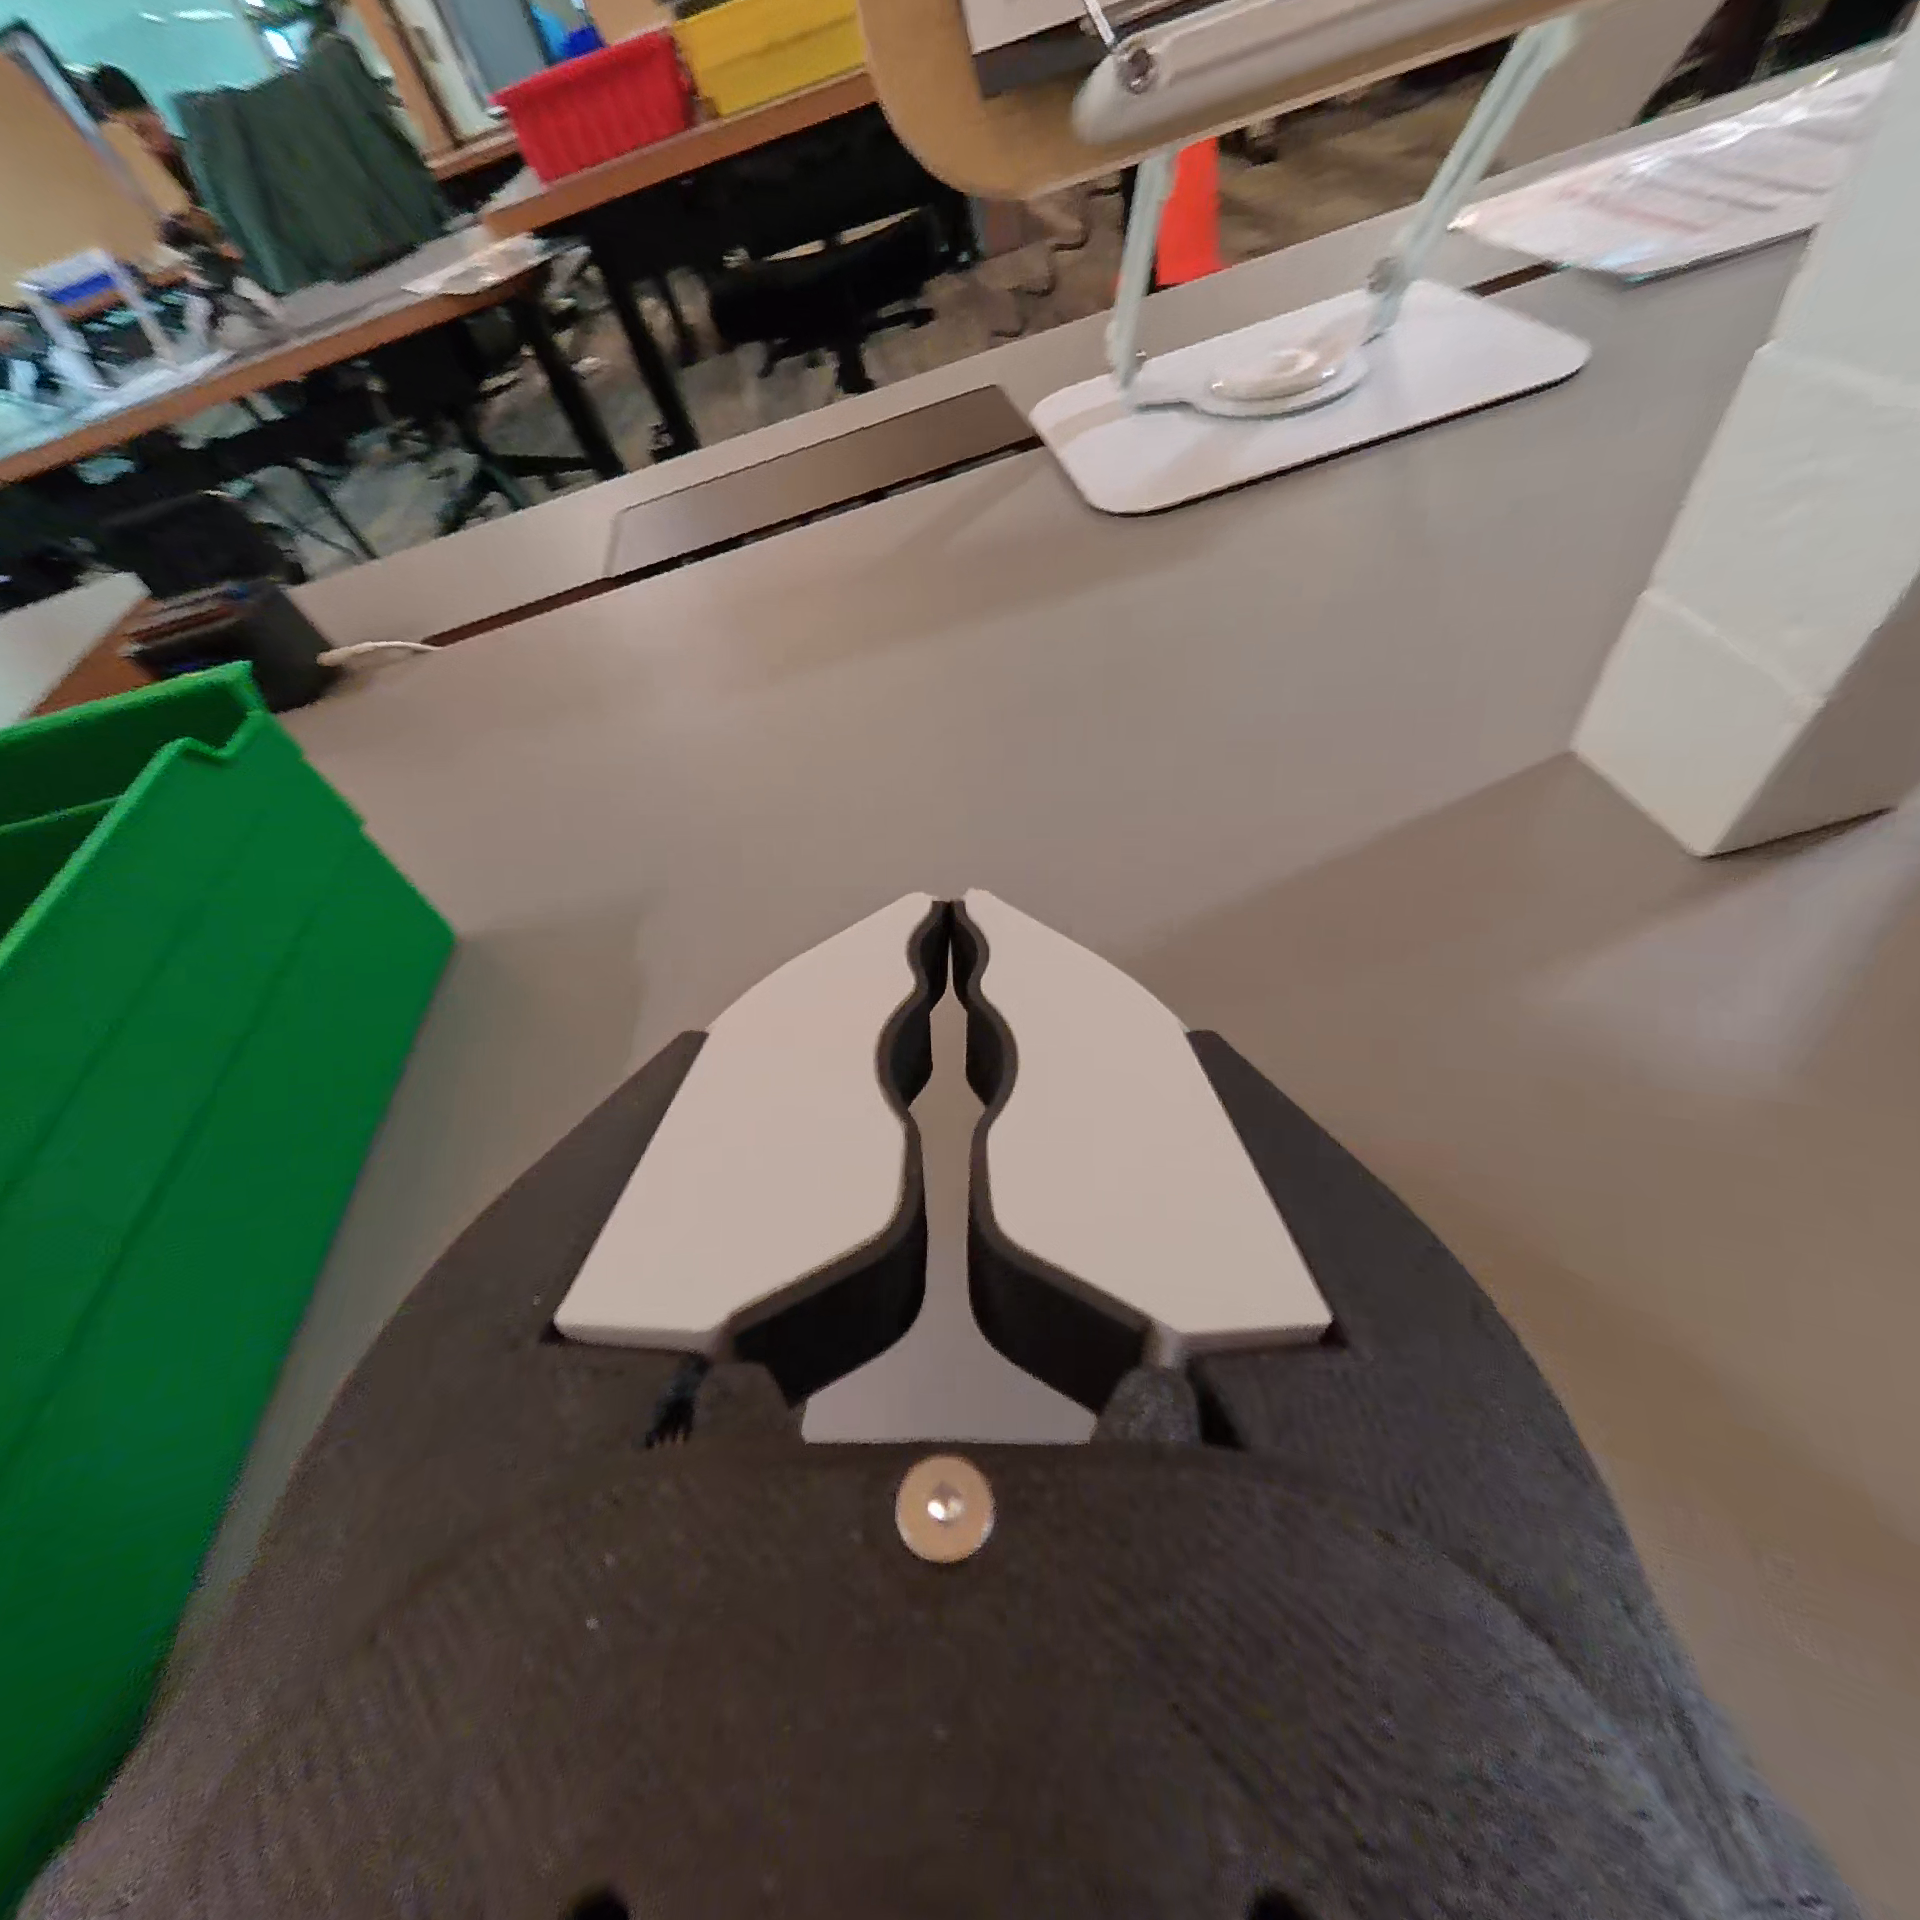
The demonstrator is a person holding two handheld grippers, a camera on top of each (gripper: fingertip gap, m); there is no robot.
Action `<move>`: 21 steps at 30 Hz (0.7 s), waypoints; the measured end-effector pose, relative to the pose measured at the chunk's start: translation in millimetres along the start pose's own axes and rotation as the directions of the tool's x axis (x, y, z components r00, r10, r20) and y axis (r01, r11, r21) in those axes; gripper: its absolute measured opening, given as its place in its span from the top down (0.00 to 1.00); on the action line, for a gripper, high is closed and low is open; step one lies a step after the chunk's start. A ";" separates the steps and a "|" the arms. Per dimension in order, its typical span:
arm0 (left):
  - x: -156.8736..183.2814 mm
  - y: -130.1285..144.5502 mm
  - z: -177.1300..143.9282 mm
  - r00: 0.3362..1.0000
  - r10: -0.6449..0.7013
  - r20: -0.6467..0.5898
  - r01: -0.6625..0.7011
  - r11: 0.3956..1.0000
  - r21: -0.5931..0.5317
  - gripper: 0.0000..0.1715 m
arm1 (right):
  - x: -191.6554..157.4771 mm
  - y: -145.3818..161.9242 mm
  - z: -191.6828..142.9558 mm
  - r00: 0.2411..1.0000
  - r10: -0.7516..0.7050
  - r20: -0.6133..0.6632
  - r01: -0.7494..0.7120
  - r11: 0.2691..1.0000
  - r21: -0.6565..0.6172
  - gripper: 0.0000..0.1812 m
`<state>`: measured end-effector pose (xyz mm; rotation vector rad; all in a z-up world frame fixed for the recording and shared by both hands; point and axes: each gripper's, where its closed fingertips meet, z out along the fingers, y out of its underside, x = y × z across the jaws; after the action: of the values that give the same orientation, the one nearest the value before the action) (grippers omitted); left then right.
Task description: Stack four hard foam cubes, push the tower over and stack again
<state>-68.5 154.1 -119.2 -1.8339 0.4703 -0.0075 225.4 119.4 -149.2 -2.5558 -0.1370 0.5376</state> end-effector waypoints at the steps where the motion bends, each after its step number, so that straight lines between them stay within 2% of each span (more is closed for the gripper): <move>1: -3.7 2.5 -2.8 0.999 0.023 0.034 -0.023 1.000 -0.011 0.99 | 4.4 -2.7 -1.4 1.000 0.010 -0.002 -0.010 0.999 0.034 1.00; 3: -3.5 5.3 -12.8 0.998 0.041 0.043 -0.040 0.999 -0.025 0.99 | 10.6 -4.8 -1.5 1.000 0.007 -0.010 -0.006 0.999 0.054 1.00; 6: -8.0 2.7 -37.5 0.998 -0.034 0.060 0.034 0.999 -0.011 0.99 | 19.8 -23.3 -0.2 0.998 -0.016 -0.056 0.022 0.993 0.115 1.00; 8: -13.6 2.3 -54.5 0.996 -0.055 0.074 0.055 0.999 0.001 1.00 | 13.9 -38.5 2.8 1.000 0.006 -0.022 -0.003 0.988 0.153 1.00; 10: -23.3 8.4 -69.0 0.993 -0.044 0.109 0.044 0.999 0.005 1.00 | 5.9 -48.0 8.0 1.000 0.023 0.012 -0.025 0.988 0.153 1.00; 12: -29.3 20.6 -78.3 0.993 -0.057 0.108 0.059 0.998 -0.022 1.00 | 8.8 -52.5 14.1 0.999 0.033 -0.022 -0.029 0.989 0.143 1.00; 16: -43.2 37.8 -85.3 0.992 -0.075 0.103 0.081 0.995 -0.059 1.00 | 15.8 -56.6 26.1 0.997 0.042 -0.058 -0.033 0.989 0.143 1.00; 21: -53.6 47.2 -68.3 0.993 -0.055 0.105 0.065 0.993 -0.099 1.00 | 25.7 -52.0 31.6 0.994 0.040 -0.106 -0.026 0.990 0.138 1.00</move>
<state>-149.0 97.5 -128.6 -1.9381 0.3493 0.0698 236.6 184.1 -156.5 -2.4505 -0.0186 0.4049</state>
